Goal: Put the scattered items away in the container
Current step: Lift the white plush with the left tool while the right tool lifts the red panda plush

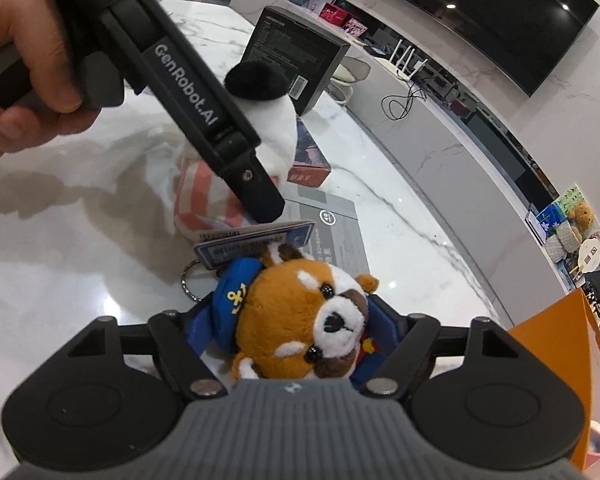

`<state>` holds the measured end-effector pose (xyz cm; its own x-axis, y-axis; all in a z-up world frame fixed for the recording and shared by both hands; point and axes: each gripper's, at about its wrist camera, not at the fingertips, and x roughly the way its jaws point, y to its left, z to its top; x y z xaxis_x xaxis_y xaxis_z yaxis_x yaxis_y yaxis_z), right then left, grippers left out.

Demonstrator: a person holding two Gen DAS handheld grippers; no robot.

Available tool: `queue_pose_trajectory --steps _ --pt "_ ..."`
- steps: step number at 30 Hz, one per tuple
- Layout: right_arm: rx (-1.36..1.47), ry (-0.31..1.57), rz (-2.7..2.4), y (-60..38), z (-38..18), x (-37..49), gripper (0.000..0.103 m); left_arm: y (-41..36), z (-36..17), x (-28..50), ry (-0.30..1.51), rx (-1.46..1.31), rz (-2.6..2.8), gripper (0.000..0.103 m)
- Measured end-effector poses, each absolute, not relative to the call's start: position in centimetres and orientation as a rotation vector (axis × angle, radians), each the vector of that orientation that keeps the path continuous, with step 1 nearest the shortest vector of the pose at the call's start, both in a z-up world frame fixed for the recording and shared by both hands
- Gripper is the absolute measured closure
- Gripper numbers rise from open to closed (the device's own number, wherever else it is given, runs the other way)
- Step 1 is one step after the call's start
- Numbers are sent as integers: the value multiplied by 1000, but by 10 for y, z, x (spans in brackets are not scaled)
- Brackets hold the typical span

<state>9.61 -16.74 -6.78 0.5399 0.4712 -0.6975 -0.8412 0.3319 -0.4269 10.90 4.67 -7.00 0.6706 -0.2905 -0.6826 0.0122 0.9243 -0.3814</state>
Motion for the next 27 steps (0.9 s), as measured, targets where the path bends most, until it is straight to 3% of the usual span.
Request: queue_pose_trajectory --steps 18,27 --pt "-870 520 913 -172 -55 83 32 42 -52 86 881 -305 -138 1" --pt "-843 451 881 -182 -19 63 32 28 -20 46 847 -270 -126 1"
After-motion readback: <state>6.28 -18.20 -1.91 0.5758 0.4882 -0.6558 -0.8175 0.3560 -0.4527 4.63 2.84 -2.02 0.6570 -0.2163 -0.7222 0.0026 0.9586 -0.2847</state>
